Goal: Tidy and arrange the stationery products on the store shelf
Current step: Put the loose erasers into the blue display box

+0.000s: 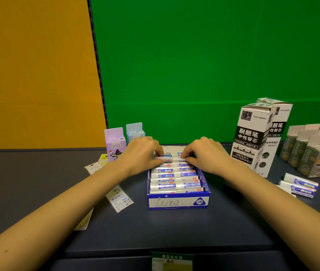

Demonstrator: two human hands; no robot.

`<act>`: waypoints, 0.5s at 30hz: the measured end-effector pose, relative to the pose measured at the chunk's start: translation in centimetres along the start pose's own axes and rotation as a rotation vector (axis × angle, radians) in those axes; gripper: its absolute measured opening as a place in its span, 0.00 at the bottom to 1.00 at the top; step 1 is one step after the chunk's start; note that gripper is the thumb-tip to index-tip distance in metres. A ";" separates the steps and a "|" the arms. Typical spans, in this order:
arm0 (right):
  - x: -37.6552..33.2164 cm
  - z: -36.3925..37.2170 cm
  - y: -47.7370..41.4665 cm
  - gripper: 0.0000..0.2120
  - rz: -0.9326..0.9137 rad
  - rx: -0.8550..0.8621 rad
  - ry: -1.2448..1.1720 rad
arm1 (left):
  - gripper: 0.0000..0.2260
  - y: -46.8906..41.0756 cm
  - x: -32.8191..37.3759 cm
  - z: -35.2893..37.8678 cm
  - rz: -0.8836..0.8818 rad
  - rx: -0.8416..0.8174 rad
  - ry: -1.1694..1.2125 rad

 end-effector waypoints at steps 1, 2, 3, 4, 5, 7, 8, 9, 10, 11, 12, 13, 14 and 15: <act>0.0 0.0 0.0 0.12 0.001 -0.001 0.000 | 0.13 -0.1 0.1 0.0 -0.002 0.004 -0.013; 0.0 0.0 0.1 0.12 0.001 -0.002 -0.001 | 0.12 -0.1 0.2 0.1 -0.003 0.007 -0.024; -0.1 0.0 0.1 0.12 0.003 -0.004 0.000 | 0.12 -0.2 0.3 0.1 0.001 0.011 -0.031; -0.1 0.0 0.1 0.12 0.005 -0.008 0.002 | 0.11 -0.3 0.4 0.1 0.005 0.009 -0.036; -0.1 0.0 0.1 0.12 0.007 -0.013 0.001 | 0.11 -0.3 0.4 0.2 0.009 0.003 -0.038; -0.1 0.1 0.1 0.12 0.009 -0.019 -0.003 | 0.11 -0.3 0.3 0.2 0.017 -0.023 -0.028; -0.1 0.1 0.1 0.12 0.008 -0.021 -0.003 | 0.11 -0.2 0.2 0.2 0.027 -0.039 -0.018; -0.1 0.1 0.2 0.12 0.007 -0.025 -0.003 | 0.12 -0.1 0.2 0.2 0.043 -0.059 -0.010; -0.2 0.2 0.2 0.13 0.005 -0.028 -0.003 | 0.12 0.0 0.3 0.3 0.062 -0.082 -0.009; -0.2 0.2 0.3 0.13 0.003 -0.031 -0.001 | 0.12 0.2 0.3 0.3 0.077 -0.103 -0.012; -0.2 0.3 0.4 0.13 0.001 -0.031 0.003 | 0.13 0.3 0.3 0.3 0.087 -0.121 -0.016; -0.3 0.4 0.5 0.14 -0.001 -0.031 0.009 | 0.13 0.4 0.3 0.4 0.093 -0.138 -0.019; -0.4 0.5 0.6 0.14 -0.001 -0.033 0.015 | 0.13 0.5 0.3 0.3 0.097 -0.155 -0.021; -0.4 0.6 0.7 0.14 -0.001 -0.038 0.019 | 0.14 0.5 0.3 0.3 0.101 -0.172 -0.024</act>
Point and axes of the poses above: each hand's wrist, its own y-axis away from the middle knuckle, its own z-axis out of the palm, x = y × z, the point moved 5 cm from there along -y, towards the middle knuckle, and after that the axes turned 15 degrees about -y, right-handed, at the moved point
